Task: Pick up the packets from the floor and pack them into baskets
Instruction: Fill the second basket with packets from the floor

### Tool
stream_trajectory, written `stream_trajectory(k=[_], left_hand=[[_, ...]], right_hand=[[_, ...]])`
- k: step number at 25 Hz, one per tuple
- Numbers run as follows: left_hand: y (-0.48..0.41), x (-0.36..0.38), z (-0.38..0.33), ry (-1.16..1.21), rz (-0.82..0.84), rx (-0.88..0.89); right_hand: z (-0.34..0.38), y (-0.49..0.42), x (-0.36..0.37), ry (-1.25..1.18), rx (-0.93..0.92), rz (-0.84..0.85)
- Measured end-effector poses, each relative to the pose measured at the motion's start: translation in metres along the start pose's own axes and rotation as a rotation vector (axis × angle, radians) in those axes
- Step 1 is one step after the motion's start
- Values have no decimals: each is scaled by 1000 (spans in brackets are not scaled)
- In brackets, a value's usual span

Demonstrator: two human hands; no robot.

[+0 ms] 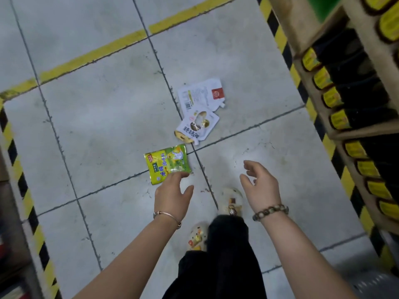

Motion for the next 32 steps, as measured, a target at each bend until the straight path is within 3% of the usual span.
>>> stream_trajectory(k=[12, 19, 24, 28, 32], left_hand=[[-176, 53, 5, -38, 6, -208], [-278, 99, 93, -809, 259, -82], [-321, 126, 124, -973, 192, 42], [-332, 128, 137, -940, 200, 35], [-331, 125, 144, -730, 285, -58]], right_hand=[[-27, -212, 78, 260, -78, 316], [-52, -280, 169, 461, -236, 465], [-66, -309, 233, 679, -505, 538], [-66, -339, 256, 969, -662, 579], [-68, -352, 265, 1138, -647, 631]])
Point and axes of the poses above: each hand's wrist, its own y-axis away from the middle knuckle, its own x-axis out of the palm, z = x × y, the point moved 3 cm from there along -y, towards the middle knuckle, and after that the axes turned 10 degrees about -x, right-handed, at the moved point
